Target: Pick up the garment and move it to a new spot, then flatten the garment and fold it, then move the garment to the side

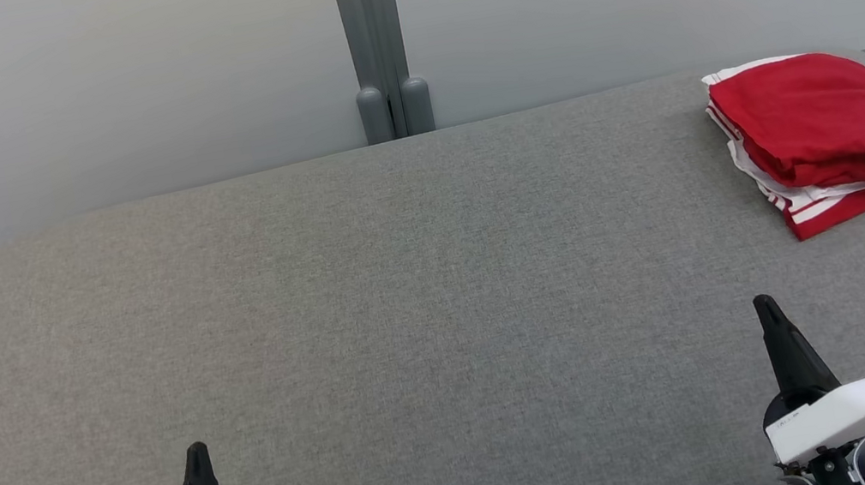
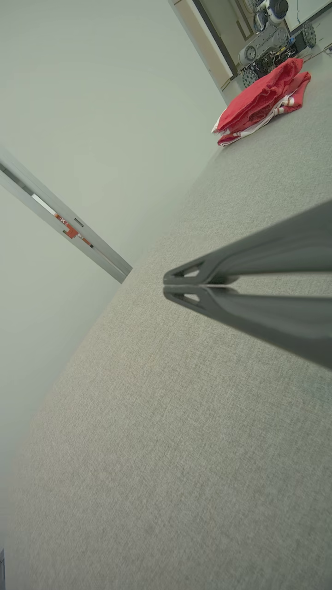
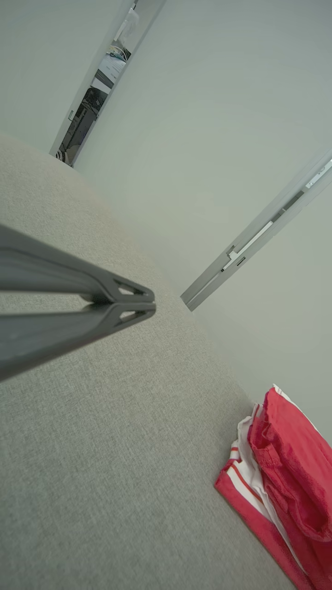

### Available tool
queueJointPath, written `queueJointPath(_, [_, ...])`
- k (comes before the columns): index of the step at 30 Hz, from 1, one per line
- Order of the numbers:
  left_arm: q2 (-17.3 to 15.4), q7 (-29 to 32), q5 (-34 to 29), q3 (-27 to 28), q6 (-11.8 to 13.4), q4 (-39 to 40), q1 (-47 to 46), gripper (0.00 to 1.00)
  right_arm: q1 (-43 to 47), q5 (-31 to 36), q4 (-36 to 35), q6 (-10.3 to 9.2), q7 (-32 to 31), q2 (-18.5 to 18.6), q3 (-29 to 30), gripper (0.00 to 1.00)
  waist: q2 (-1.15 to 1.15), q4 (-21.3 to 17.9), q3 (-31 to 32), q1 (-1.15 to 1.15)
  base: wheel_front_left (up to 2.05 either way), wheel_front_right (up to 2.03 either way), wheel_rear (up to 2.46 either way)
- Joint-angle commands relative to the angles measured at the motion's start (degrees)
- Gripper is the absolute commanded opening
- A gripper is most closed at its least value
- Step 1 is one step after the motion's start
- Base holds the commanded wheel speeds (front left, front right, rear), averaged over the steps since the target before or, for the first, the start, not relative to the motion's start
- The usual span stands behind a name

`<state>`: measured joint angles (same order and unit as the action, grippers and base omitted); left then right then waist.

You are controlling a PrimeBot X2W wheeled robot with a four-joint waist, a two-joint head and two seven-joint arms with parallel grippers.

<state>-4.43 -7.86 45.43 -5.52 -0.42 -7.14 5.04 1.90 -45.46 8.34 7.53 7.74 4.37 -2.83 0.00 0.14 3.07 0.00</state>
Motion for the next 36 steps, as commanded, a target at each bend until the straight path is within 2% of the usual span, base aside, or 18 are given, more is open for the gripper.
queueJointPath(1, [-0.5, 0.3, 2.1, 0.5, -0.4, 0.4, -1.8, 0.00, -1.6, -2.1, -0.3, -0.02, -0.4, 0.4, 0.3, 0.00, 0.00, 0.0, -0.1, 0.00, 0.00, 0.00, 0.00])
queueJointPath(36, [-0.9, 5.9, 25.8, 4.6, -3.8, -3.0, -6.6, 0.00, -5.0, -25.5, 2.5, -0.03, -6.2, 0.6, 3.4, 0.00, 0.00, -0.1, -1.3, 0.00, 0.00, 0.00, 0.00])
